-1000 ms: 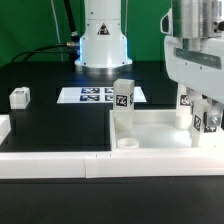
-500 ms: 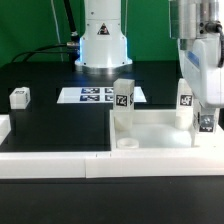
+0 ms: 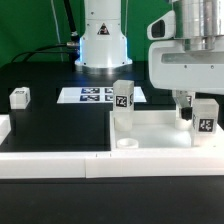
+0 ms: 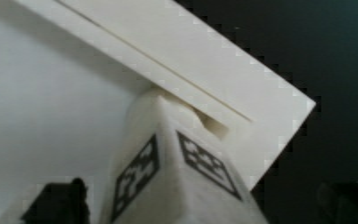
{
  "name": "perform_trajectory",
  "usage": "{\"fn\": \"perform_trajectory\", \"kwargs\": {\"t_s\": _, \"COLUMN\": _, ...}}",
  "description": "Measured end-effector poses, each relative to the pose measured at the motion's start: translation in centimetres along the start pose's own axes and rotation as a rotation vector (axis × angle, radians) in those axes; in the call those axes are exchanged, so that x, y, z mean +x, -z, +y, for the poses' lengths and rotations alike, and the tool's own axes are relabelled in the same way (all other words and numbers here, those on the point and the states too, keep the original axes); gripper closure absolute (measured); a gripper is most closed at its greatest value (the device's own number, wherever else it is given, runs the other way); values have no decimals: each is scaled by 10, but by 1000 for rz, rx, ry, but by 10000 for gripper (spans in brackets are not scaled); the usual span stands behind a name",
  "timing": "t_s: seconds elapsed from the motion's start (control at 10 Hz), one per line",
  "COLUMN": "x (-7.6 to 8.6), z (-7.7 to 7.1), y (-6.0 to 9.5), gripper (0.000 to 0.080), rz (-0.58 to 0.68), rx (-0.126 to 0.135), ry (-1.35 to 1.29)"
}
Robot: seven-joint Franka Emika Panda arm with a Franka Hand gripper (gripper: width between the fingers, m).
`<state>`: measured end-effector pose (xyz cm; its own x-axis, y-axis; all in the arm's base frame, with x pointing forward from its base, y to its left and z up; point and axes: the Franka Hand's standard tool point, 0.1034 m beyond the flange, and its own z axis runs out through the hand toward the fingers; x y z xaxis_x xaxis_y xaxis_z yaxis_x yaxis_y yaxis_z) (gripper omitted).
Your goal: Assemble square table
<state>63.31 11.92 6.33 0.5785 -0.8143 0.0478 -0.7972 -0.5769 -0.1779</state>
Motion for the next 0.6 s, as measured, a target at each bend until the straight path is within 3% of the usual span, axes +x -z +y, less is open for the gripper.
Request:
{"fn": "perform_trajectory", "kwargs": {"t_s": 0.4, "x": 10, "z": -1, "y": 4, "gripper": 151, "rz": -9, "rx": -21, "ry": 565}}
{"fn": "perform_trajectory", "kwargs": {"t_s": 0.6, "x": 9, "z": 0, "y": 3, "gripper": 372, "rz": -10, "rx": -23, "ry": 572}}
